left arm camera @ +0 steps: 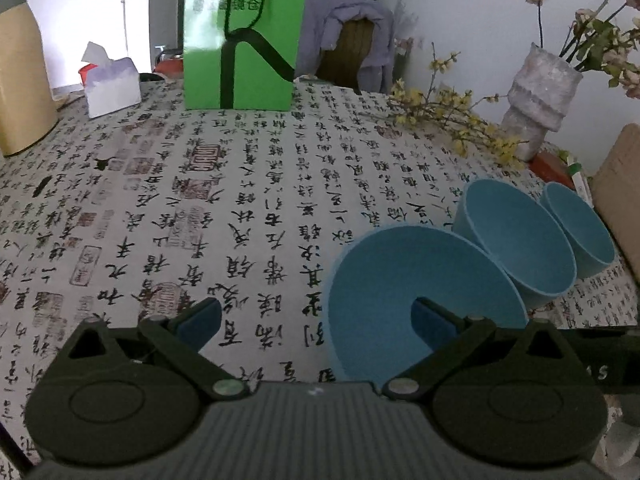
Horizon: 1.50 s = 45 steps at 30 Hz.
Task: Organize plates and bowls
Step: 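Close both grippers on the rim of the nearest blue bowl, then lift the blue bowl with both grippers and carry it away from the others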
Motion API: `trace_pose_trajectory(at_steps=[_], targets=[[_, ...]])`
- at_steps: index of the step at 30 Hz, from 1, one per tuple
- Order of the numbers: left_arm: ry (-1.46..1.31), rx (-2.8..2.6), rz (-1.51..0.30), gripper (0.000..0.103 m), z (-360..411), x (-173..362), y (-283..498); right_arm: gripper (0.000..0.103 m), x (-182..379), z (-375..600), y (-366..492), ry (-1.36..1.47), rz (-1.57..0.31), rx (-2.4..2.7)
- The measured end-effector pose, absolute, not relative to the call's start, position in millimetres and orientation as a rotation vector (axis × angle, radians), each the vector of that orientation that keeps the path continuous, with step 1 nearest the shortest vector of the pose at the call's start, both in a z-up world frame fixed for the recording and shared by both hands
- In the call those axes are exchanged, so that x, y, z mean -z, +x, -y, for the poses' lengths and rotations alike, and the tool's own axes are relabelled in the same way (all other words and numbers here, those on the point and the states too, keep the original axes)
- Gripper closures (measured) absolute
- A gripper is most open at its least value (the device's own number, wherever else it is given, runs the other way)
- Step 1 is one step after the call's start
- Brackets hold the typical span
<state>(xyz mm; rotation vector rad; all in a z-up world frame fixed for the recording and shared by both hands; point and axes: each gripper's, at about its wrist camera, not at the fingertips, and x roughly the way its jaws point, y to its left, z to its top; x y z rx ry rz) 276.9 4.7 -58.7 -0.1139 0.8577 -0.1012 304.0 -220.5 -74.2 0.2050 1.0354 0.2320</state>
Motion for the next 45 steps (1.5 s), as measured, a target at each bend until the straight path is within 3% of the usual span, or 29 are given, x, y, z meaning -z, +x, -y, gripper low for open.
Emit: trace_pose_trajectory(at_steps=[7, 9, 13, 15, 21, 24, 28, 45], targets=[[-0.095, 0.117, -0.884, 0.019, 2, 66, 283, 0.052, 80, 217, 315, 0.207, -1.075, -0.247], [-0.099, 0.125, -0.891, 0.030, 3, 67, 284, 0.055, 82, 216, 316, 0.212, -1.084, -0.252], [-0.088, 0.134, -0.903, 0.042, 6, 70, 283, 0.060, 86, 215, 319, 0.223, -1.113, -0.258], [-0.086, 0.144, -0.921, 0.055, 8, 72, 284, 0.063, 88, 214, 320, 0.227, -1.127, -0.257], [-0.095, 0.152, -0.960, 0.076, 10, 80, 286, 0.081, 95, 214, 322, 0.260, -1.171, -0.275], [-0.099, 0.149, -0.970, 0.083, 9, 82, 286, 0.084, 96, 214, 322, 0.273, -1.175, -0.282], [-0.119, 0.143, -0.978, 0.088, 4, 82, 287, 0.084, 95, 213, 322, 0.267, -1.174, -0.281], [-0.112, 0.131, -0.952, 0.088, 4, 70, 276, 0.084, 84, 211, 316, 0.258, -1.163, -0.290]])
